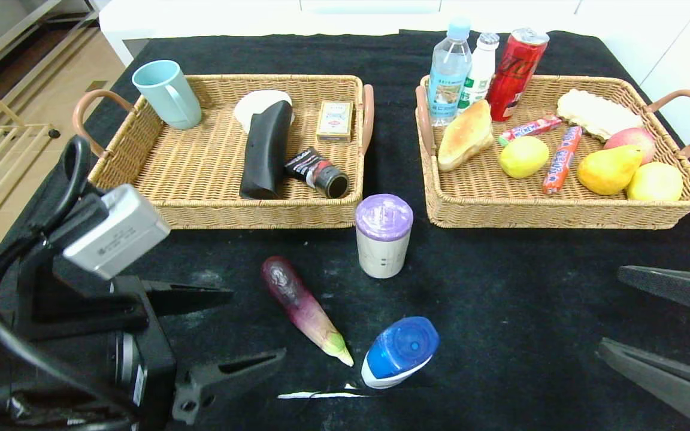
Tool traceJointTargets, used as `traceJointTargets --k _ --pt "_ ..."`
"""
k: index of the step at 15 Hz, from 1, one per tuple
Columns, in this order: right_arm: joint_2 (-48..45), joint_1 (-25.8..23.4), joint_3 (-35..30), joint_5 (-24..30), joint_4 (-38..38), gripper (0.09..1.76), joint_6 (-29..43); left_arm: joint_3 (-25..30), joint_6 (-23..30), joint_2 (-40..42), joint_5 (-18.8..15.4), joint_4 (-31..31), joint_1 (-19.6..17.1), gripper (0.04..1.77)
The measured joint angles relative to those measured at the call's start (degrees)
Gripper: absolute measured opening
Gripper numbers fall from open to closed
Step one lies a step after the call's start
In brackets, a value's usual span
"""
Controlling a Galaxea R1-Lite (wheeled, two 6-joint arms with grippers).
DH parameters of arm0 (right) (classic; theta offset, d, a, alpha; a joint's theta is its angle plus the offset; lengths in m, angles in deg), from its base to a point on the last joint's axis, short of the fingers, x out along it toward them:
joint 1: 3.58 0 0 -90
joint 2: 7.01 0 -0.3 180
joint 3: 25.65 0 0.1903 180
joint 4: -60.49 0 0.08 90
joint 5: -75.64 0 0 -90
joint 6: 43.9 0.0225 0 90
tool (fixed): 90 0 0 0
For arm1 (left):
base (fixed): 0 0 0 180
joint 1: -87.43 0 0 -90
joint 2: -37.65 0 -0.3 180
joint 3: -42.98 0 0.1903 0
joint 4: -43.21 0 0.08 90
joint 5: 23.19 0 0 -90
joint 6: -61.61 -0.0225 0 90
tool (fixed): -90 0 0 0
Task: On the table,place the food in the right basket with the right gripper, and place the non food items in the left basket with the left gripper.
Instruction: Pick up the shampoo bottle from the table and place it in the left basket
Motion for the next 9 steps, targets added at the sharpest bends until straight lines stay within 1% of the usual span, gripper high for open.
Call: traceJointTargets --k 2,3,4,6,9 --pt "0.3 0.1 -0.1 0.0 0.0 1.71 0.0 6.1 -2.9 2.0 -0.7 -6.1 2.8 1.69" --pt "0.4 0.1 -0.1 0.0 0.0 1.71 0.0 8.5 -3.9 2.4 -0.8 -9.5 4.5 1.69" --pt "0.5 0.1 -0.1 0.0 -0.1 1.71 0.0 10.0 -4.7 2.2 -0.7 -11.0 5.6 1.70" --pt "0.5 0.1 -0.1 0.0 -0.1 1.71 0.0 11.2 -5.9 0.5 -0.4 -13.2 7.3 1.70" --pt "0.5 0.0 0.0 0.0 -0.1 1.71 0.0 11.3 -6.2 -2.5 -0.1 -17.1 10.7 1.70"
